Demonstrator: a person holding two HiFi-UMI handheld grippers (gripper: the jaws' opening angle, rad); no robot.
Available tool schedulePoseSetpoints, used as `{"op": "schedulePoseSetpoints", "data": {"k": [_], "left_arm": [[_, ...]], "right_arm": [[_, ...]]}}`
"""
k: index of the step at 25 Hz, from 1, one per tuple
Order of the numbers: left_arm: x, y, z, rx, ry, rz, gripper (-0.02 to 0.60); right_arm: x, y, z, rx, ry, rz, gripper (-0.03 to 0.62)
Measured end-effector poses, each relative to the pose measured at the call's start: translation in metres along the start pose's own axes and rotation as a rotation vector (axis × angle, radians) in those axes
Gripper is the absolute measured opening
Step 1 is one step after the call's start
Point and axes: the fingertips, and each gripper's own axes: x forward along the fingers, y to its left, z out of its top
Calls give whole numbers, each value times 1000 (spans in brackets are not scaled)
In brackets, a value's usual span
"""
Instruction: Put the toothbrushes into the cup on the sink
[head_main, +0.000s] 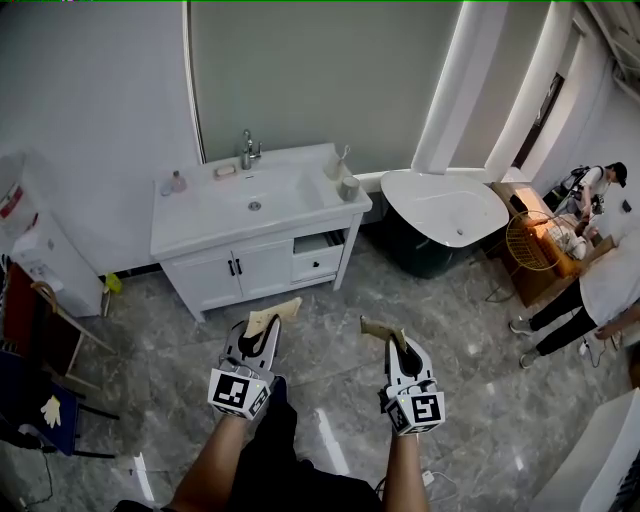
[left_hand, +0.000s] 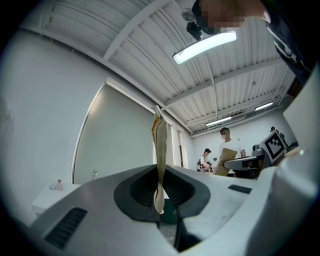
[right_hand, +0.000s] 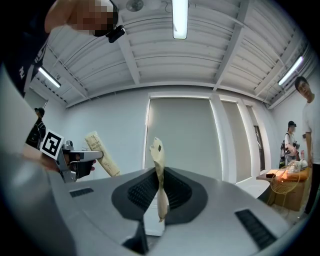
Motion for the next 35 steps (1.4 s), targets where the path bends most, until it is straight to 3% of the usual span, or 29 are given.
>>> {"op": "schedulePoseSetpoints", "data": {"k": [7,21,25,35], "left_arm": [[85,51,-22,-6,-3,-24,46],[302,218,-40,-34,-2,-68,46],[343,242,-41,-32,1,-87,46],[396,256,-60,-41,16,-83,46]], "right_arm": [[92,-27,-9,-16,11,-10,48],[355,-88,8,-36,-12,-48,48],[397,-100,12,-43,-15,-58,48],[443,-136,3,-30,-8,-65,48]]}}
